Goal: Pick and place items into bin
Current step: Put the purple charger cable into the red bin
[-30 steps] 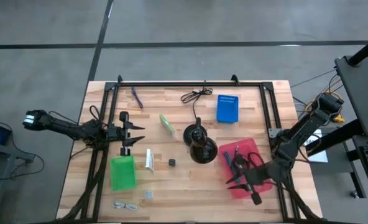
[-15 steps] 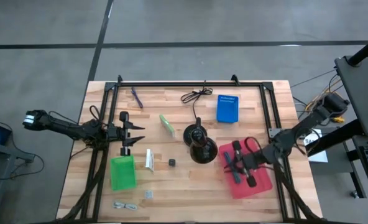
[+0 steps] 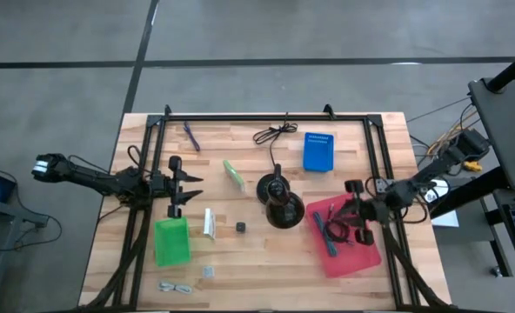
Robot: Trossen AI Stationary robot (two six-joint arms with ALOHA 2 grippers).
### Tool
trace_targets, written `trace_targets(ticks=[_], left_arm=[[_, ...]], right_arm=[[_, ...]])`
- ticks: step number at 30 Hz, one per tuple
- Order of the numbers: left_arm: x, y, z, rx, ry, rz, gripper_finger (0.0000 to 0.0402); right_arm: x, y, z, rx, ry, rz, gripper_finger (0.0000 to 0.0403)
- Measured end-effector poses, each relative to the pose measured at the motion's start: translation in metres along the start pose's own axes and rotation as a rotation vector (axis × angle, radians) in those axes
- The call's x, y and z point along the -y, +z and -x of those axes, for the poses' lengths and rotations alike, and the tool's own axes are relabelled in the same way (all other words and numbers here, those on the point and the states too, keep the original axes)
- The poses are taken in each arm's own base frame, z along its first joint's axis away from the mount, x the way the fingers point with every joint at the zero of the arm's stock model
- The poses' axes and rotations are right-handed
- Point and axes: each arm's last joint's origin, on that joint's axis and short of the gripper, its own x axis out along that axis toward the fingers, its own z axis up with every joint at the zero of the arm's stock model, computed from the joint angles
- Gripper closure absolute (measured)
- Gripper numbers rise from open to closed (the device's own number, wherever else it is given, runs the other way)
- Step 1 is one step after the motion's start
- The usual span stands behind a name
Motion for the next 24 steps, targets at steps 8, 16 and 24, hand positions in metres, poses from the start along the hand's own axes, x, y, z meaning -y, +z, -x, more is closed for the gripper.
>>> trace_targets(ticks=[8,16,24], left_arm=[[0.001,-0.003,-0.002,-0.022,-0.003,-0.004,0.0260],[0.002,-0.009,-0.005,-0.069,-0.011,-0.013,0.0260],[0.004,-0.015,-0.007,-0.116,-0.019,-0.016,0.0260]], right_arm=[[0.010,-0.005,0.004,-0.035,-0.122,-0.021,0.0360],[0.008,-0.011,0.001,-0.084,-0.107,0.024,0.0360],[0.007,-0.013,0.000,-0.106,-0.096,0.129,0.0360]])
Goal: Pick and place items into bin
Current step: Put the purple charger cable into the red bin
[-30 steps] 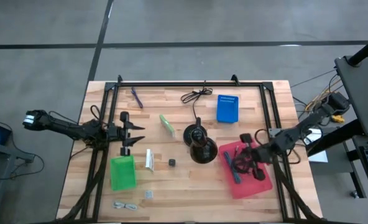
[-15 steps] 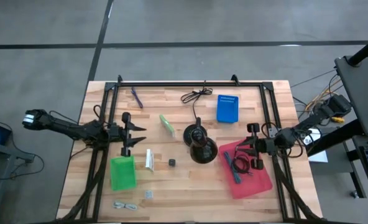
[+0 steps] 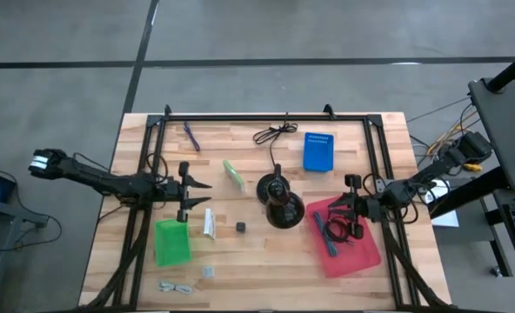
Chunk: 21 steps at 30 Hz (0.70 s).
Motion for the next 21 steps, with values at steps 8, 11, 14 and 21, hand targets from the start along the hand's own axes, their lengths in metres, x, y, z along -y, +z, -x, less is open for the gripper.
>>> trace_targets(ticks=[8,11,14,21], left_arm=[[-0.003,0.012,-0.002,0.130,0.063,0.116,0.0260],[-0.005,0.019,-0.002,0.157,0.142,0.039,0.0260],[-0.008,0.027,-0.005,0.159,0.223,-0.074,0.0260],[-0.020,0.067,-0.017,0.163,0.355,-0.157,0.0260]], right_arm=[[0.003,0.005,0.000,0.044,-0.027,0.037,0.0360],[0.003,0.005,0.000,0.044,-0.027,0.046,0.0360],[0.003,0.005,0.000,0.043,-0.028,0.085,0.0360],[0.003,0.005,0.000,0.045,-0.033,0.189,0.0360]])
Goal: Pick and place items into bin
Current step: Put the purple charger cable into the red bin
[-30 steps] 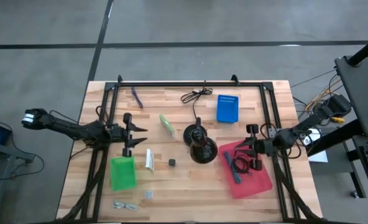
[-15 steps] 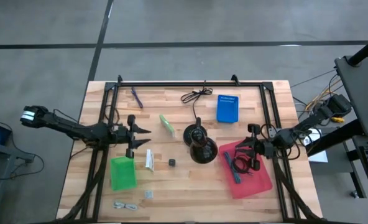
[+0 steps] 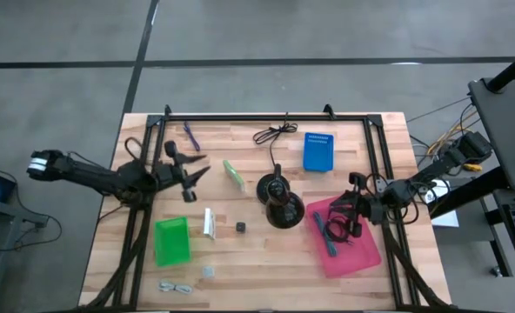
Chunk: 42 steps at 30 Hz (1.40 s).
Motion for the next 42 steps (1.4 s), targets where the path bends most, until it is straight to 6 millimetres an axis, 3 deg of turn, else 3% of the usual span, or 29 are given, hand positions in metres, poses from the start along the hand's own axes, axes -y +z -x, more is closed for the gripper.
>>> trace_targets(ticks=[5,9,14,20,29,35,42], left_arm=[[-0.018,0.030,-0.025,-0.223,0.049,-0.079,0.0260],[-0.041,0.051,-0.041,-0.369,0.240,-0.051,0.0260],[-0.063,0.059,-0.056,-0.484,0.390,-0.004,0.0260],[-0.085,0.045,-0.075,-0.552,0.574,0.156,0.0260],[-0.131,0.013,-0.095,-0.896,0.797,0.137,0.0260],[-0.150,-0.014,-0.106,-0.981,0.885,0.227,0.0260],[-0.184,-0.032,-0.104,-1.139,0.983,0.428,0.0260]], right_arm=[[0.000,0.000,0.000,0.000,0.000,0.049,0.0360],[0.000,0.000,0.000,0.000,0.000,0.073,0.0360],[0.000,0.000,0.000,-0.001,0.000,0.083,0.0360],[0.000,0.000,0.000,-0.001,0.000,0.083,0.0360],[0.000,0.000,0.000,-0.002,0.001,0.081,0.0360],[0.000,0.000,0.000,-0.002,0.000,0.080,0.0360],[0.000,0.000,0.000,-0.002,0.001,0.080,0.0360]])
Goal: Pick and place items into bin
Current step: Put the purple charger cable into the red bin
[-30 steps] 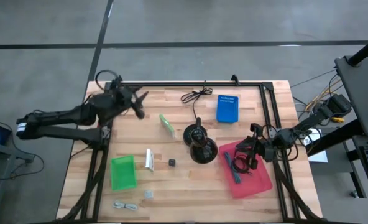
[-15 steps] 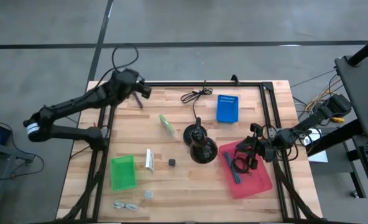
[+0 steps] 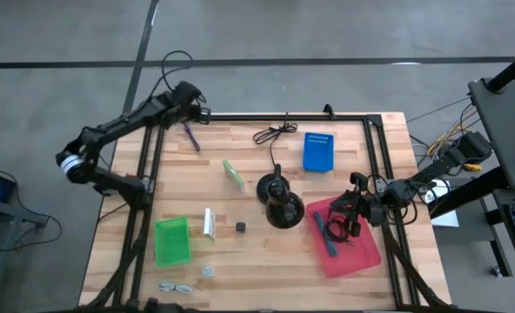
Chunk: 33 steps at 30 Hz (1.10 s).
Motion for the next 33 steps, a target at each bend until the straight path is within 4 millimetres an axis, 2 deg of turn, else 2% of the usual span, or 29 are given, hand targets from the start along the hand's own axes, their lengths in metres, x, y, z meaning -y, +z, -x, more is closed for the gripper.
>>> trace_targets(ticks=[4,9,14,24,33], left_arm=[[-0.010,-0.002,-0.017,-0.128,0.061,0.012,0.0260],[-0.008,-0.009,-0.035,-0.201,0.087,-0.012,0.0260],[-0.004,-0.010,-0.044,-0.224,0.101,-0.011,0.0260],[-0.004,-0.016,-0.061,-0.260,0.156,0.149,0.0260],[0.001,-0.024,-0.081,-0.321,0.194,0.147,0.0260]], right_arm=[[0.000,0.000,0.000,0.000,0.000,0.001,0.0360],[0.000,0.000,0.000,-0.001,0.001,0.001,0.0360],[0.000,0.000,0.000,-0.001,0.001,0.001,0.0360],[0.000,0.000,0.000,-0.002,0.002,0.003,0.0360],[0.000,0.000,0.000,-0.002,0.002,0.004,0.0360]])
